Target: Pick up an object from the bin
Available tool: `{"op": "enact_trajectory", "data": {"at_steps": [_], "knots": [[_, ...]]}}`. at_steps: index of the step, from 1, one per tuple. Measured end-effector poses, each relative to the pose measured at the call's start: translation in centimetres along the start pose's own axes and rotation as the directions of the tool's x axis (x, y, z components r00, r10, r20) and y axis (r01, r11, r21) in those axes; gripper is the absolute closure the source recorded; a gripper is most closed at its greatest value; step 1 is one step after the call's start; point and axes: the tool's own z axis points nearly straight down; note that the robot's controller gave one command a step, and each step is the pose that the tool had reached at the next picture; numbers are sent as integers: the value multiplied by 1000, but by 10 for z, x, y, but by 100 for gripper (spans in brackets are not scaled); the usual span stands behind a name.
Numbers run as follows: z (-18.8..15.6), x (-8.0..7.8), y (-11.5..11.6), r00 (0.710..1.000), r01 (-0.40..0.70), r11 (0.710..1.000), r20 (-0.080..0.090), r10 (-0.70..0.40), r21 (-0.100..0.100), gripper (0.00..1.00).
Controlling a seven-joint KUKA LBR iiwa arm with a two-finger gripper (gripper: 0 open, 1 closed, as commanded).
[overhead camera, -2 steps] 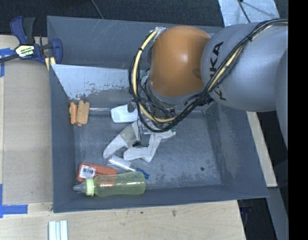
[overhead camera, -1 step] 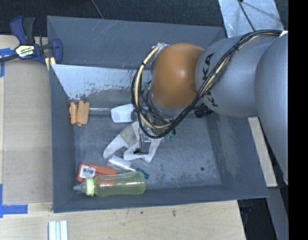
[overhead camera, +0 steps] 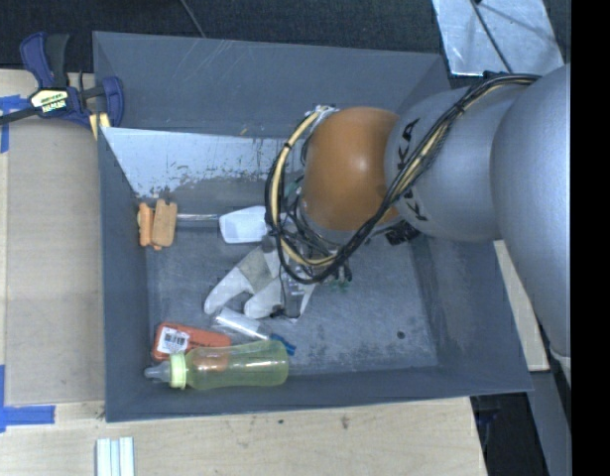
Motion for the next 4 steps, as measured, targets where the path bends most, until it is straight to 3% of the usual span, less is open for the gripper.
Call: {"op": "enact_trajectory", "data": {"at_steps": [1, 2, 4], "knots": [[16, -8, -8, 998, 62, 998, 3, -62, -1, 0], [14, -4, -4, 999, 33, 999, 5, -33, 0, 0], [-52, -9, 2, 998, 61, 998, 5, -60, -1, 0]]}}
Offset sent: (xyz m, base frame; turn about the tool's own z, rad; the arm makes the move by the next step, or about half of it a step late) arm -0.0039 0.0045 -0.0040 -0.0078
